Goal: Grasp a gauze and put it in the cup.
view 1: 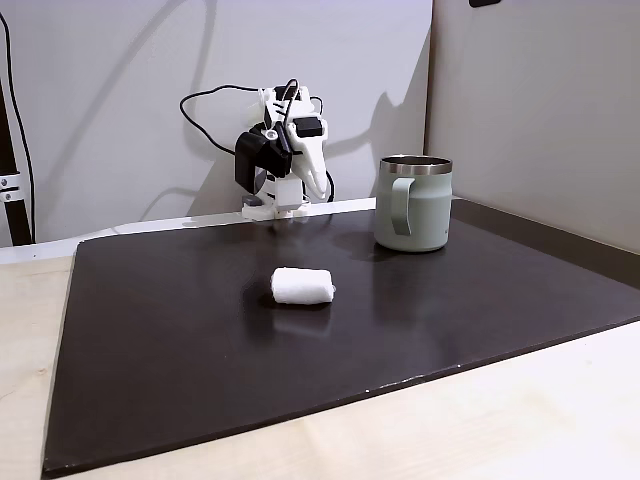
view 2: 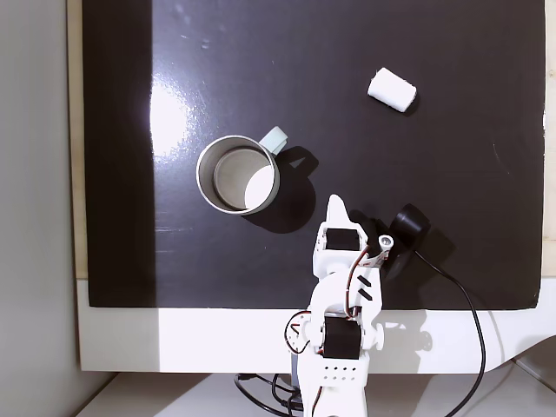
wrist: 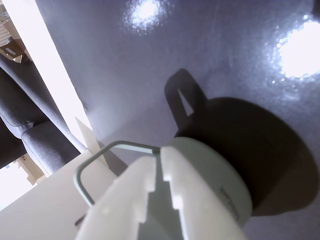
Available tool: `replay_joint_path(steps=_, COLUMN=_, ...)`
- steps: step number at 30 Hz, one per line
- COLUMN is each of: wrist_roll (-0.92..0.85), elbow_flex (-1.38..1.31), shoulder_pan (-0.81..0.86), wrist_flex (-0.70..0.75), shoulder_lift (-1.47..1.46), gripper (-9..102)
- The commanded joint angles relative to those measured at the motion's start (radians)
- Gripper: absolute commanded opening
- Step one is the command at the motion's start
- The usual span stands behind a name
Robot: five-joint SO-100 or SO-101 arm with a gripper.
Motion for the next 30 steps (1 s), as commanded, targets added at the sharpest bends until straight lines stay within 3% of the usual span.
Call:
replay_joint_path(steps=1, wrist_roll=-0.051, elbow_flex=0.023, shoulder_pan=-0.077, wrist_flex=-0.115, shoulder_lift=0.009, gripper=0)
replay_joint_path(steps=20, wrist_roll=-0.054, elbow_flex=0.02, shoulder_pan=-0.071, wrist_flex=-0.118, shoulder_lift=0.009, gripper=0)
replay_joint_path(steps=30, wrist_roll=-0.031, elbow_flex=-0.144, shoulder_pan=-0.083, wrist_flex=-0.075, shoulder_lift=-0.038, gripper=0)
